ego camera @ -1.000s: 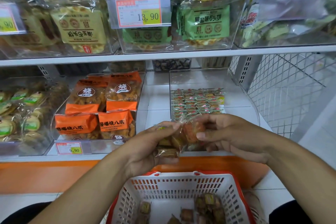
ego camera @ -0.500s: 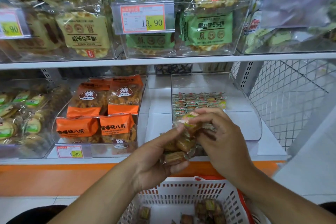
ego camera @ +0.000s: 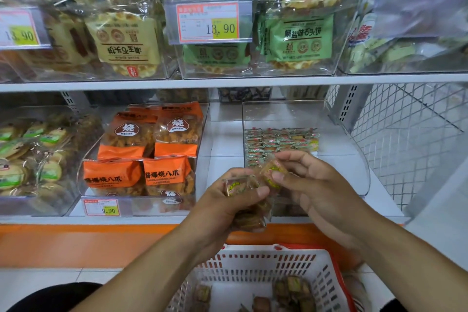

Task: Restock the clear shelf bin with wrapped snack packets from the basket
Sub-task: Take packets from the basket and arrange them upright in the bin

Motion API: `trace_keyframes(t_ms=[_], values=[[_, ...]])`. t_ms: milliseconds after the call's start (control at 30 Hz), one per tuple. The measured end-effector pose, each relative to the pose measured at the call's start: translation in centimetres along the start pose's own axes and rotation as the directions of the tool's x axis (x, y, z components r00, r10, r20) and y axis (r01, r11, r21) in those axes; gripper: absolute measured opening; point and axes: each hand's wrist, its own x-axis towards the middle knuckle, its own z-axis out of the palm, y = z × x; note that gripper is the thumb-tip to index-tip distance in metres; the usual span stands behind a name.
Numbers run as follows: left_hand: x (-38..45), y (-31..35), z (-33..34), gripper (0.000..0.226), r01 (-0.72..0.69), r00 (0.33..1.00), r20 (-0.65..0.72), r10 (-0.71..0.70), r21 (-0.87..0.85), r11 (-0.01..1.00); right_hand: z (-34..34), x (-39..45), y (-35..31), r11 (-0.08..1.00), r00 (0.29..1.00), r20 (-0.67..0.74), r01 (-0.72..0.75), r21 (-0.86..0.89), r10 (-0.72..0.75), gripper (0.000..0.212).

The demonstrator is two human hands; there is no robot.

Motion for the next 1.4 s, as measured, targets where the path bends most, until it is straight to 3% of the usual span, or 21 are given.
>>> trace_keyframes(t_ms=[167, 300, 400, 533, 667, 800, 1000, 1100, 1400], values=[[0.1, -0.2, 0.0, 0.027, -0.011, 1.000, -0.004, 0.011, -0.012, 1.000, -0.5, 0.3, -0.4, 0.985, 0.999, -0.033, -0.020, 0.174, 0.026, 0.045], [0.4, -0.5, 0.0, 0.027, -0.032, 0.999, -0.017, 0.032, 0.000, 0.999, -0.6, 0.2, -0.4, 0.993, 0.999, -0.033, -0.017, 0.117, 0.021, 0.049], [0.5, -0.8, 0.1, 0.035, -0.053, 0.998, -0.025, 0.054, 0.028, 0.998, -0.5, -0.1, -0.4, 0.996, 0.997, -0.004, -0.074, 0.041, 0.074, 0.049], [0.8, -1.3, 0.2, 0.040, -0.077, 0.996, -0.046, 0.080, 0.064, 0.995, -0.6, -0.5, -1.0, 0.977, 0.977, 0.062, -0.199, -0.074, 0.204, 0.031], [1.2, -1.3, 0.2, 0.059, -0.059, 0.998, -0.004, 0.059, 0.013, 0.998, -0.8, -0.3, -1.7, 0.977, 0.977, 0.034, -0.213, 0.020, 0.212, 0.030], [1.8, -0.7, 0.4, 0.051, -0.064, 0.998, 0.014, 0.064, -0.052, 0.997, -1.6, 0.2, -2.6, 0.968, 0.976, 0.013, -0.216, 0.129, 0.216, 0.047], [2.1, 0.6, -0.1, 0.055, -0.015, 0.997, 0.079, 0.016, -0.009, 1.000, -3.6, -0.3, -4.8, 0.979, 0.959, 0.208, -0.175, -0.106, 0.193, 0.048], [1.9, 0.7, -0.2, 0.052, 0.020, 0.990, 0.136, -0.025, 0.039, 0.999, -3.6, -0.6, -4.8, 0.972, 0.940, 0.259, -0.190, -0.140, 0.221, 0.052], [2.3, 0.4, -0.3, 0.029, -0.110, 0.994, -0.002, 0.111, -0.156, 0.982, -1.7, -0.3, -3.0, 0.940, 0.955, 0.050, -0.297, 0.169, 0.292, 0.054]])
